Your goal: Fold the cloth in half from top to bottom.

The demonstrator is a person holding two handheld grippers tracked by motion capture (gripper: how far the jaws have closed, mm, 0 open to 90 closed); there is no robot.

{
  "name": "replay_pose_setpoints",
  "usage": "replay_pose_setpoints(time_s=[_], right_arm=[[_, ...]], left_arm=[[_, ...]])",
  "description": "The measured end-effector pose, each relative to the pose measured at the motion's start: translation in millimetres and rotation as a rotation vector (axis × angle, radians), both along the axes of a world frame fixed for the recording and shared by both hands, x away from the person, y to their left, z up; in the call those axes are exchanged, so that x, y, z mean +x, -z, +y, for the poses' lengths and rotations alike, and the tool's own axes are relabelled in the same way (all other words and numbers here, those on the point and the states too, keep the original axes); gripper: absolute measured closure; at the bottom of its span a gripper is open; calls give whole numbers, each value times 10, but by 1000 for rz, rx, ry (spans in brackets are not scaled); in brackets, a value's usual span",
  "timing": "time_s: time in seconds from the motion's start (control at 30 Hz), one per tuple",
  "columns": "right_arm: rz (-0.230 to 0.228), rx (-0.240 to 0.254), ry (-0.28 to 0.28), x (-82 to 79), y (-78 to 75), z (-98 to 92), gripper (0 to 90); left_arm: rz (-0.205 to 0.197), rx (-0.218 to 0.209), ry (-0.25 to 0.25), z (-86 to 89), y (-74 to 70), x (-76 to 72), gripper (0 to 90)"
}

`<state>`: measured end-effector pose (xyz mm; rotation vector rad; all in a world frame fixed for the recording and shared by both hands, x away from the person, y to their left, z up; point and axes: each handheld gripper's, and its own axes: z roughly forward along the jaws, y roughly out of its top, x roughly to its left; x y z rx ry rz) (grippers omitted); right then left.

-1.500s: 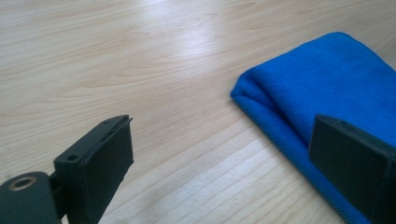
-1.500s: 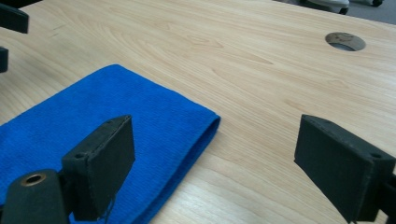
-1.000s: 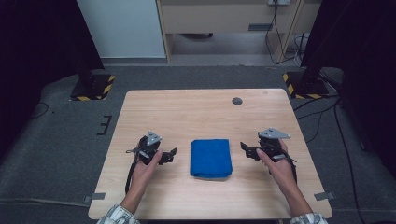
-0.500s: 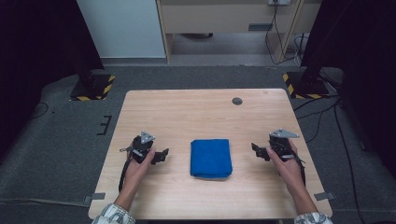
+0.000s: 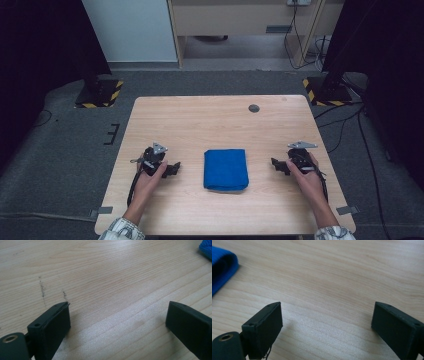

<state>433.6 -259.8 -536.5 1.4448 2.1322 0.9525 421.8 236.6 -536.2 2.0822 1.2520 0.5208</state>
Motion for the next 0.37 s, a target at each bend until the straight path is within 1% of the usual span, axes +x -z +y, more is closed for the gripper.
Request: replay_pose_setpoints(time_s=[0.07, 0.37], right_arm=[[-17, -49, -11, -3, 23, 36, 79], [-14, -50, -7, -3, 25, 48, 73]], left_arm=[[-3, -4, 2, -6, 9, 1, 23], [0, -2, 8, -9, 11, 4, 12]])
